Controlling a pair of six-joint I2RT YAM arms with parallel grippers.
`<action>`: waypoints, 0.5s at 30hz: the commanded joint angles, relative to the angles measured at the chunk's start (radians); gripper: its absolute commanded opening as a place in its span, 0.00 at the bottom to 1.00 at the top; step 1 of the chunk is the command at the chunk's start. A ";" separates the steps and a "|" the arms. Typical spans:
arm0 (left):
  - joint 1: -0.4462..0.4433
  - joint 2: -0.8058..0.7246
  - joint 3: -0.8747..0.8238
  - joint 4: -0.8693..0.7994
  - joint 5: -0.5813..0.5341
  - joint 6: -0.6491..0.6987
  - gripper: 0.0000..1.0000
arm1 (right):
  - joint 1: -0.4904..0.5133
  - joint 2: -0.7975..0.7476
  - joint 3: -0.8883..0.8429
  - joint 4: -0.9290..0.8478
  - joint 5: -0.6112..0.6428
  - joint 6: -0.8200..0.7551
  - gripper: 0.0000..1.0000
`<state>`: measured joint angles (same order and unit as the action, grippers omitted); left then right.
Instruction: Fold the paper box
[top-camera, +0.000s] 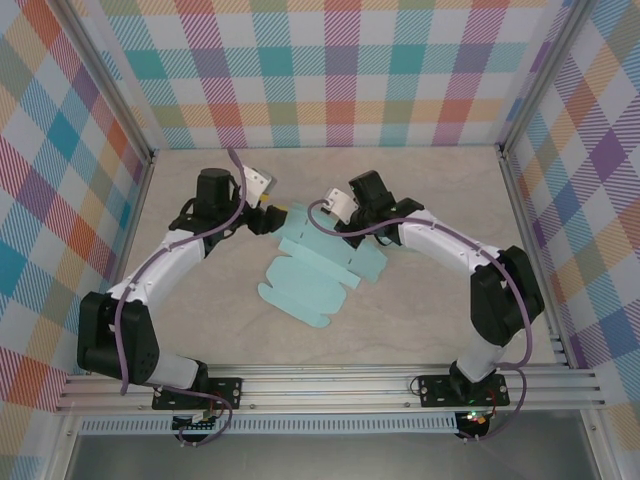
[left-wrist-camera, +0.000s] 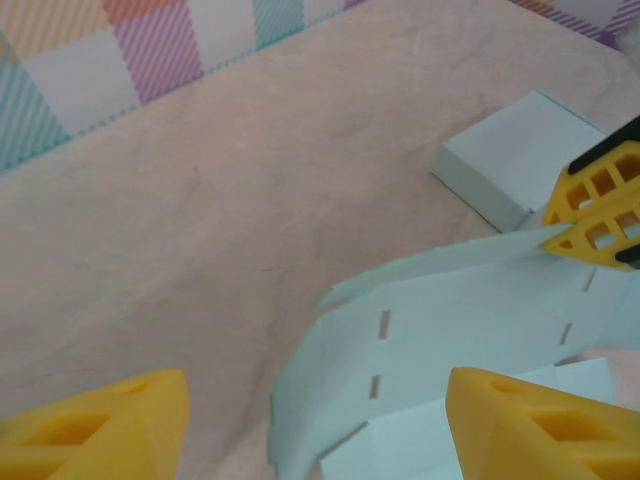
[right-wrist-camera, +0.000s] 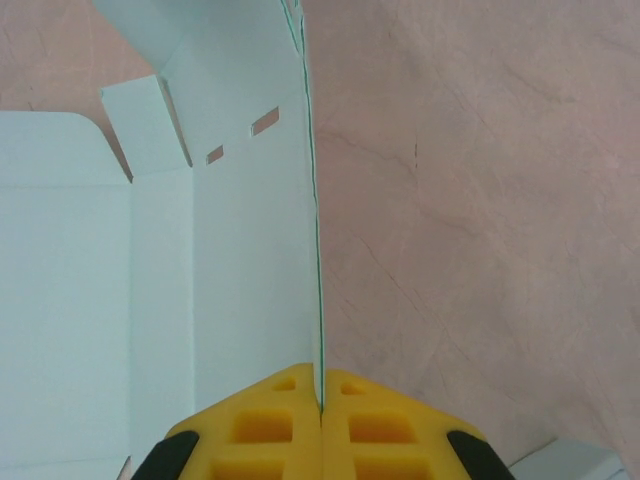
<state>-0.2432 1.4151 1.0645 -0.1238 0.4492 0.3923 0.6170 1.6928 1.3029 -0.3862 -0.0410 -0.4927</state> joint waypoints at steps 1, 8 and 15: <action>0.008 -0.020 0.085 -0.061 -0.007 0.167 0.69 | 0.015 -0.003 0.033 -0.024 -0.025 -0.068 0.00; -0.027 0.081 0.199 -0.234 0.045 0.349 0.68 | 0.020 0.026 0.062 -0.054 -0.054 -0.111 0.00; -0.087 0.183 0.255 -0.305 -0.023 0.419 0.65 | 0.019 0.058 0.092 -0.077 -0.089 -0.121 0.00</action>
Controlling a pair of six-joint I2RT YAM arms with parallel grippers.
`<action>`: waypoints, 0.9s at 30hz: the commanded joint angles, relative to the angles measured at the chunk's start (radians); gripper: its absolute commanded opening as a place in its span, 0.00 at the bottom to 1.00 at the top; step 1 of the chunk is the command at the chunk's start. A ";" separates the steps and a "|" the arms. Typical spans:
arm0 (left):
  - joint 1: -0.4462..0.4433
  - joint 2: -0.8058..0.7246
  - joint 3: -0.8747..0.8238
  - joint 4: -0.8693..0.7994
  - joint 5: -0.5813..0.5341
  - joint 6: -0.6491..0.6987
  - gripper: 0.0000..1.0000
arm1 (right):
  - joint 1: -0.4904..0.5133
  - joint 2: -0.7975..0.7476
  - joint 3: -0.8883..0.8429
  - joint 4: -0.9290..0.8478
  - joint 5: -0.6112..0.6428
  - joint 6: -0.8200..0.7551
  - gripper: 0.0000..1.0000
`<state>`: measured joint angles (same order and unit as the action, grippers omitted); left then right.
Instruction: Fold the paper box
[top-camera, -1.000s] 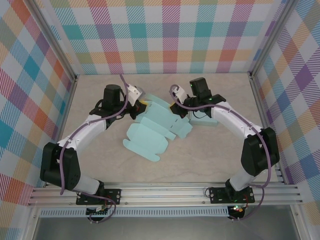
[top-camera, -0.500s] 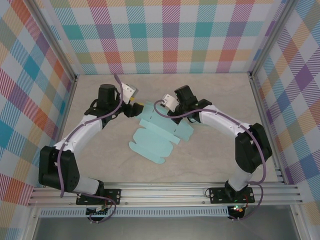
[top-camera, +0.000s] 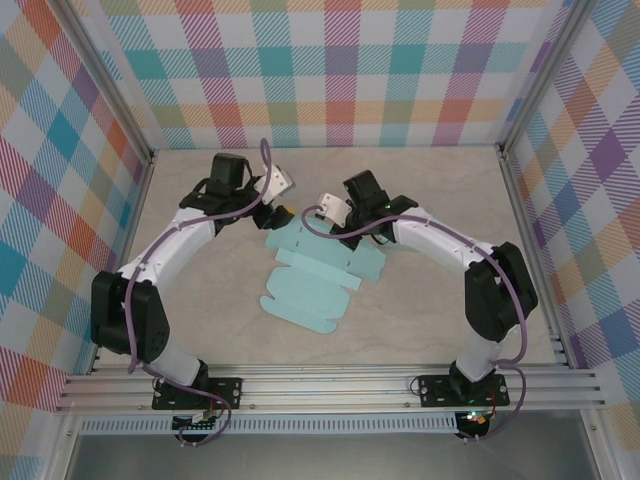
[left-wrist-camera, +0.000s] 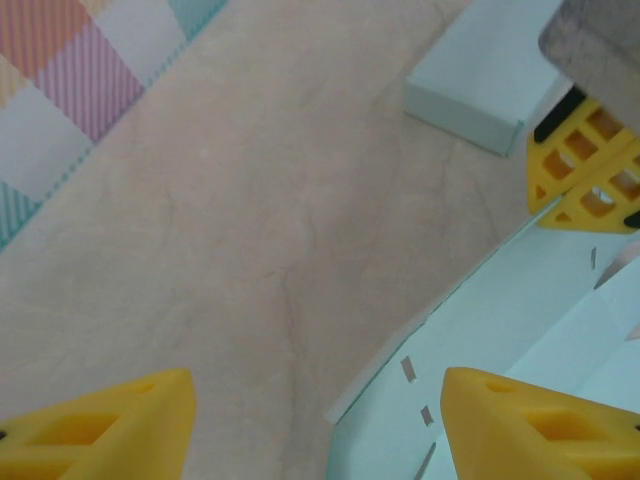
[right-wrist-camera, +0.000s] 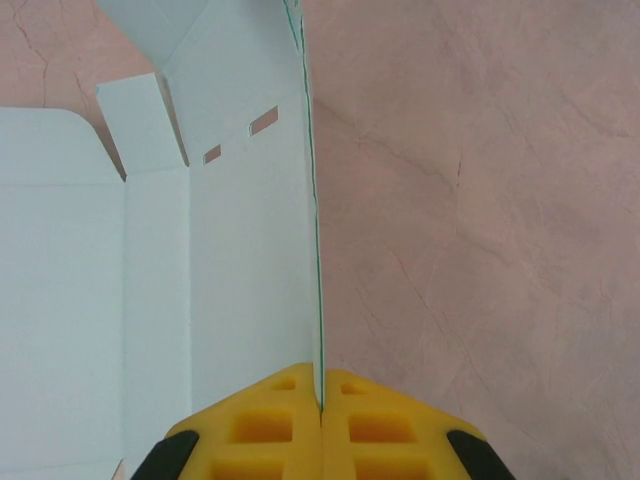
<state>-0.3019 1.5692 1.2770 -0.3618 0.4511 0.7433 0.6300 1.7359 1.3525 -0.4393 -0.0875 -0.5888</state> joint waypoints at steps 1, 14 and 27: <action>-0.038 0.047 0.055 -0.080 -0.035 0.077 0.65 | 0.007 0.019 0.047 -0.027 -0.047 -0.027 0.00; -0.106 0.217 0.183 -0.181 -0.157 0.131 0.52 | 0.007 0.059 0.066 -0.028 -0.073 -0.025 0.00; -0.125 0.264 0.147 -0.216 -0.233 0.157 0.29 | 0.006 0.095 0.060 0.002 -0.042 -0.002 0.00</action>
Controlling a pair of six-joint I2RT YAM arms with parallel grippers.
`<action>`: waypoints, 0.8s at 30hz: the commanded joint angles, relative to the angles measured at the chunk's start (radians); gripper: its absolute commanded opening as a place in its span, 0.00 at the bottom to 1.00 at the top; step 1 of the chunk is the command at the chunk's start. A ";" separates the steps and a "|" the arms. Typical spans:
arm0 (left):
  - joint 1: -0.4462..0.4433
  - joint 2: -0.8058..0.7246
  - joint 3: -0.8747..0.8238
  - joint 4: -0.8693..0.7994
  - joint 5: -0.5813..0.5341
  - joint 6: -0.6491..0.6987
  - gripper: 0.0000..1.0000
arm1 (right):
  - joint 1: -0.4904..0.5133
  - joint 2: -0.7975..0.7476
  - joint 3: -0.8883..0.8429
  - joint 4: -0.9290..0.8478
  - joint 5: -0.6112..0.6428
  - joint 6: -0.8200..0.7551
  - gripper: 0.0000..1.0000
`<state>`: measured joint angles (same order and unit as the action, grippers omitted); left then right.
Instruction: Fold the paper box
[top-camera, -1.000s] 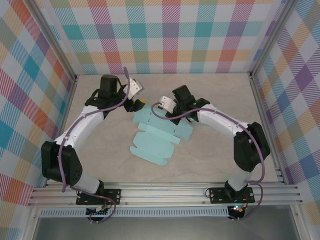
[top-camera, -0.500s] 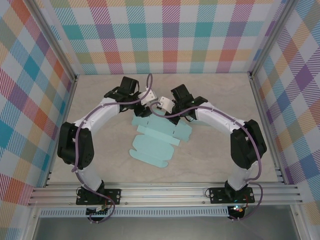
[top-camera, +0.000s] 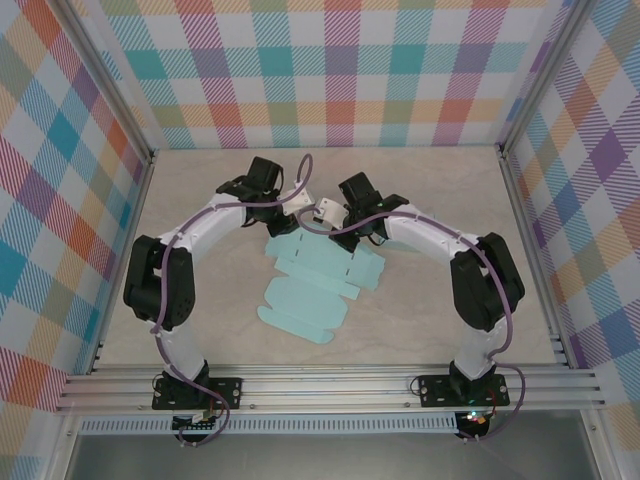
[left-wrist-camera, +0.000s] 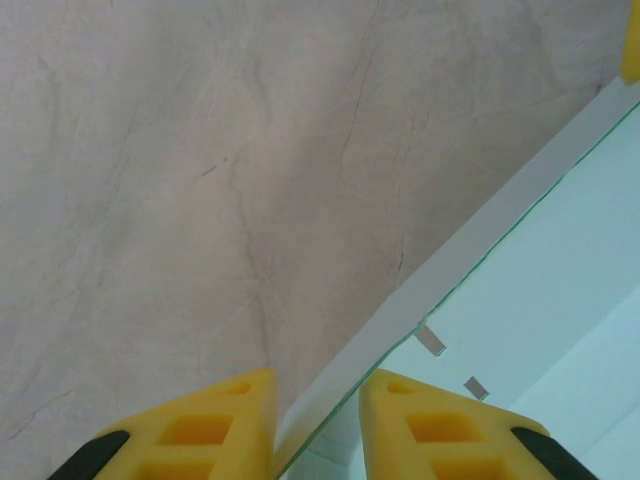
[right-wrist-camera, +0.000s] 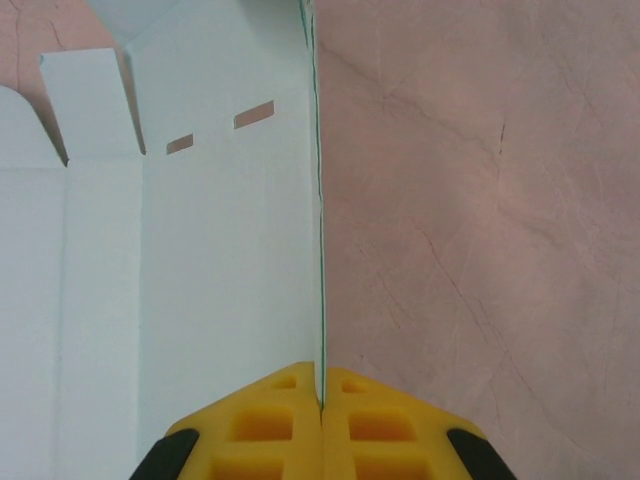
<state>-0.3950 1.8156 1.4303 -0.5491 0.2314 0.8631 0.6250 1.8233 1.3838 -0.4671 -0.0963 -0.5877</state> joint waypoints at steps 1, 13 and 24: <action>-0.032 0.018 -0.011 -0.021 -0.015 0.034 0.31 | 0.011 0.007 0.026 0.032 -0.030 -0.004 0.00; 0.010 0.040 0.056 -0.024 0.124 0.035 0.50 | 0.010 -0.013 -0.043 0.104 -0.024 -0.040 0.00; 0.061 0.108 0.103 -0.117 0.161 0.088 0.43 | 0.000 0.003 -0.032 0.103 -0.051 -0.043 0.00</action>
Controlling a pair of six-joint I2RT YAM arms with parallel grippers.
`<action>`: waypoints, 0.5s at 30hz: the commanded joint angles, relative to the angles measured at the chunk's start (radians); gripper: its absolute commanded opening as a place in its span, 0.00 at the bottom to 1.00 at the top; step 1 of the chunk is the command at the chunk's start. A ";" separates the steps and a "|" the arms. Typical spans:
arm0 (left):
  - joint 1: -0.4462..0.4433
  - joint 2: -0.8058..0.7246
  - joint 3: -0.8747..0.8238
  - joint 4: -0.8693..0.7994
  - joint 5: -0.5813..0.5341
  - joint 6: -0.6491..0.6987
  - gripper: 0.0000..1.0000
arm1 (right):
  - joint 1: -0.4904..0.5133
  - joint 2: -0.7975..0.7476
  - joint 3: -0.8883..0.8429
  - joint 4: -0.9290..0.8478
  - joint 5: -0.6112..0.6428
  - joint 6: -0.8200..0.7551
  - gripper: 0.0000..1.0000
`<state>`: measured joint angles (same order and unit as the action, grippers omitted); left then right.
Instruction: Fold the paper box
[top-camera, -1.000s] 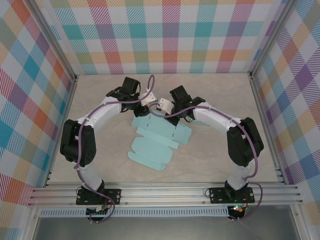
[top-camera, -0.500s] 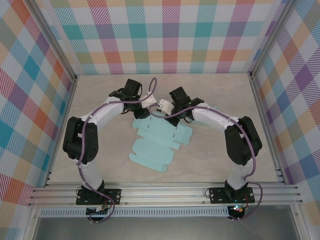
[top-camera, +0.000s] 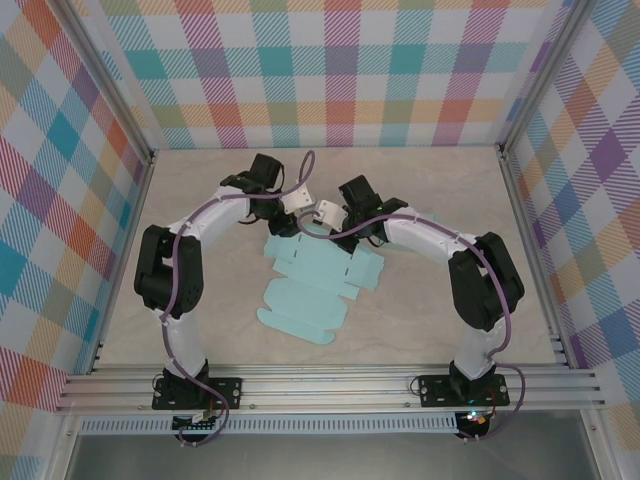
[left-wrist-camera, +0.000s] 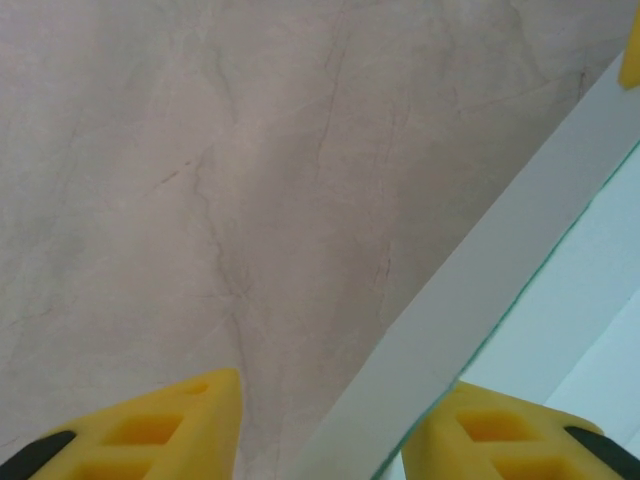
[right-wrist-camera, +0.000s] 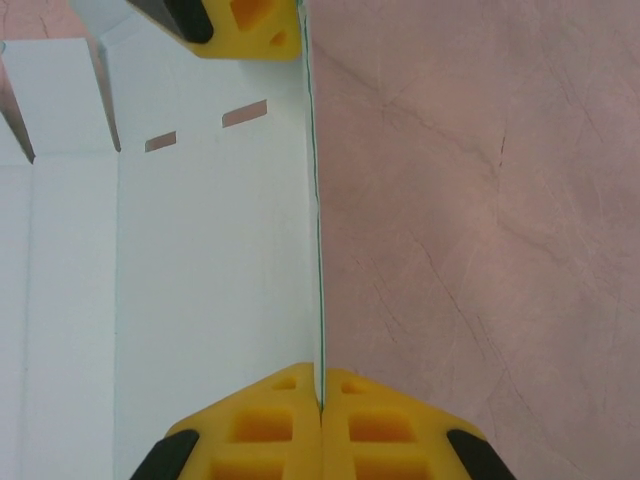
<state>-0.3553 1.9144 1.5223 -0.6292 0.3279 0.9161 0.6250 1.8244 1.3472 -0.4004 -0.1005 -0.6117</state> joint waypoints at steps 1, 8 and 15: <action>0.030 0.005 0.012 -0.034 0.073 0.034 0.42 | -0.002 0.002 0.004 0.034 -0.046 -0.019 0.00; 0.030 0.011 0.046 -0.077 0.119 0.050 0.27 | -0.001 0.027 0.030 0.022 -0.055 -0.013 0.00; 0.000 0.025 0.039 -0.069 0.049 0.045 0.14 | -0.002 0.045 0.062 0.011 -0.057 0.013 0.00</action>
<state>-0.3309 1.9263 1.5398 -0.6838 0.3721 0.9623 0.6189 1.8565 1.3804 -0.3901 -0.1165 -0.6113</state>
